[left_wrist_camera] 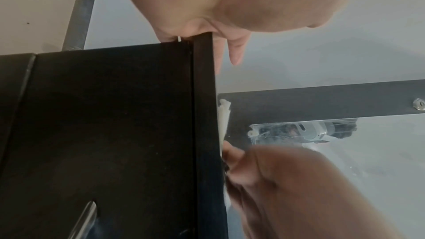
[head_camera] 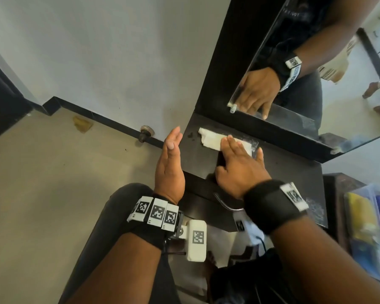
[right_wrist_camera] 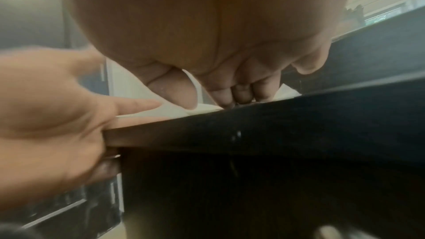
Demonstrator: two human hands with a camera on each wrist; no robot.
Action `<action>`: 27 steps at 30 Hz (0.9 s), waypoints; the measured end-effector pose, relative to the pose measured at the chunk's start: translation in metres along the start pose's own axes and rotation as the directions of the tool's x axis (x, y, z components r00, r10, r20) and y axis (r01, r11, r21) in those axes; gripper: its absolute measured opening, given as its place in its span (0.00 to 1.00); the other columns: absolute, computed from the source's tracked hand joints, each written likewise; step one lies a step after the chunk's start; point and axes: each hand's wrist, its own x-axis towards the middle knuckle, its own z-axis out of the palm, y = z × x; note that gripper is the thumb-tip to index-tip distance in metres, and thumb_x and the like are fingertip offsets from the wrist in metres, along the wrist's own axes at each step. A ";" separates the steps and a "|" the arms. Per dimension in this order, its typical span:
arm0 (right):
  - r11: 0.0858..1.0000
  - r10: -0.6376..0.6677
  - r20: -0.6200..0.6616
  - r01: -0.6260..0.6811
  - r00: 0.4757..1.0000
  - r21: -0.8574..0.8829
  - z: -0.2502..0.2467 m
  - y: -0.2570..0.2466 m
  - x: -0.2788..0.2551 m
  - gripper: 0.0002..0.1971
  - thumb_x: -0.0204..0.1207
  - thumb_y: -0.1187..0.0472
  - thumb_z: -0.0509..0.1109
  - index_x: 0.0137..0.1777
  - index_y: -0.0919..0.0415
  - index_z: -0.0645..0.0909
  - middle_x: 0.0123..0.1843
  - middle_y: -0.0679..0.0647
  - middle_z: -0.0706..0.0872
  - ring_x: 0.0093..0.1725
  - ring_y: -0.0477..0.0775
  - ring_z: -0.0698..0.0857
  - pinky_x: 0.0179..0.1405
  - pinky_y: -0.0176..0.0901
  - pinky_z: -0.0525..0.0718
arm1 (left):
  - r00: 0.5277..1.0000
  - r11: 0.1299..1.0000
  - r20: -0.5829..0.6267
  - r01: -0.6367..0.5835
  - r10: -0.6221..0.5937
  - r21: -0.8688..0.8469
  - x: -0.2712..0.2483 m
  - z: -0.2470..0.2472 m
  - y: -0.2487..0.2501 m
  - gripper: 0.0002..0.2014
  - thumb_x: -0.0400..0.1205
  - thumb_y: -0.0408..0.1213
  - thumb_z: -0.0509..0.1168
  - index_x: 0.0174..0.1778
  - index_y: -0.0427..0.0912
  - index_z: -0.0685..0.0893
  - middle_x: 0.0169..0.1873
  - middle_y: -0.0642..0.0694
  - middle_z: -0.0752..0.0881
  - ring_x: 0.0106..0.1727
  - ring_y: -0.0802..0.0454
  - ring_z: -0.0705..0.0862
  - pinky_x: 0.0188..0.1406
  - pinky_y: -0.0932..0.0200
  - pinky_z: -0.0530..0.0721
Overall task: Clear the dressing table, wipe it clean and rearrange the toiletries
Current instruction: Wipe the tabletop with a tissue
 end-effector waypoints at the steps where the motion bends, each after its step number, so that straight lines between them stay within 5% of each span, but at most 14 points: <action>1: 1.000 0.013 -0.009 -0.013 1.000 0.009 -0.005 -0.004 0.015 0.41 0.83 0.47 0.58 0.93 0.52 0.43 0.94 0.50 0.42 0.92 0.53 0.45 0.88 0.71 0.37 | 1.000 1.000 -0.006 -0.003 0.003 -0.004 -0.002 0.000 0.001 0.64 0.62 0.93 0.41 0.87 0.54 0.70 0.83 0.57 0.76 0.67 0.90 0.71 0.56 0.94 0.61; 3: 0.999 0.032 -0.015 -0.032 0.999 0.029 -0.009 -0.019 0.034 0.42 0.82 0.47 0.59 0.93 0.54 0.45 0.94 0.52 0.43 0.92 0.55 0.45 0.88 0.71 0.41 | 1.000 1.000 -0.006 -0.008 0.008 -0.012 -0.003 0.000 0.003 0.64 0.62 0.93 0.43 0.87 0.53 0.70 0.83 0.56 0.76 0.71 0.85 0.73 0.64 0.89 0.63; 6: 0.998 -0.027 -0.014 0.028 1.000 0.058 -0.001 -0.043 0.020 0.43 0.81 0.47 0.59 0.93 0.54 0.44 0.94 0.51 0.42 0.92 0.56 0.45 0.88 0.72 0.41 | 1.000 0.998 -0.008 -0.008 0.008 -0.065 -0.005 -0.002 -0.001 0.60 0.67 0.90 0.48 0.88 0.52 0.70 0.83 0.54 0.76 0.81 0.66 0.74 0.84 0.61 0.68; 10: 0.987 -0.150 0.065 0.145 0.987 0.068 0.008 -0.042 -0.034 0.44 0.79 0.46 0.58 0.93 0.49 0.43 0.94 0.46 0.41 0.92 0.51 0.43 0.87 0.73 0.37 | 1.000 0.998 0.005 0.015 -0.014 -0.059 -0.005 -0.003 -0.003 0.59 0.68 0.90 0.48 0.89 0.54 0.68 0.83 0.54 0.76 0.81 0.62 0.76 0.82 0.58 0.72; 11: 0.989 -0.142 0.083 0.138 0.986 0.050 0.007 -0.035 -0.039 0.43 0.79 0.45 0.57 0.92 0.47 0.42 0.93 0.44 0.41 0.92 0.49 0.43 0.87 0.74 0.36 | 1.000 0.998 0.015 0.018 -0.017 -0.064 -0.004 -0.003 -0.003 0.59 0.67 0.90 0.48 0.89 0.55 0.67 0.84 0.54 0.75 0.80 0.64 0.76 0.82 0.59 0.73; 14: 0.998 -0.041 0.091 0.037 0.995 0.043 -0.009 -0.021 -0.019 0.40 0.83 0.47 0.58 0.92 0.45 0.44 0.93 0.42 0.42 0.92 0.50 0.48 0.87 0.75 0.39 | 0.999 0.998 0.036 0.008 -0.006 -0.059 -0.003 -0.002 0.001 0.64 0.63 0.92 0.47 0.90 0.53 0.64 0.84 0.55 0.73 0.73 0.85 0.71 0.67 0.86 0.66; 16: 0.998 0.027 0.074 -0.031 0.997 0.059 -0.022 -0.026 0.006 0.39 0.84 0.47 0.59 0.92 0.47 0.47 0.94 0.44 0.44 0.92 0.53 0.51 0.88 0.74 0.45 | 0.999 0.998 0.042 0.012 -0.009 -0.065 -0.004 -0.003 0.001 0.63 0.62 0.93 0.46 0.90 0.57 0.64 0.85 0.57 0.72 0.71 0.89 0.69 0.62 0.89 0.64; 19: 0.998 0.009 0.057 -0.012 0.998 0.054 -0.025 -0.052 0.032 0.41 0.81 0.46 0.59 0.92 0.50 0.49 0.94 0.48 0.46 0.92 0.57 0.52 0.87 0.75 0.49 | 0.999 0.994 0.035 0.020 -0.017 -0.107 -0.006 -0.002 0.002 0.61 0.62 0.93 0.49 0.90 0.62 0.62 0.87 0.56 0.71 0.77 0.78 0.70 0.77 0.67 0.66; 22: 0.991 -0.121 0.058 0.117 0.991 0.063 -0.014 -0.073 0.020 0.40 0.80 0.44 0.57 0.92 0.49 0.50 0.94 0.47 0.47 0.92 0.55 0.50 0.85 0.79 0.43 | 0.997 0.979 0.059 0.053 -0.042 -0.198 -0.009 -0.005 0.002 0.57 0.64 0.91 0.54 0.89 0.67 0.59 0.88 0.50 0.69 0.85 0.55 0.72 0.86 0.41 0.71; 27: 0.972 -0.235 0.081 0.232 0.969 0.035 0.007 -0.058 -0.047 0.42 0.76 0.46 0.56 0.92 0.45 0.48 0.93 0.43 0.48 0.92 0.48 0.49 0.85 0.77 0.33 | 0.997 0.957 0.044 0.066 -0.055 -0.283 -0.006 -0.008 0.000 0.57 0.60 0.91 0.57 0.85 0.72 0.57 0.91 0.47 0.60 0.90 0.46 0.65 0.87 0.35 0.68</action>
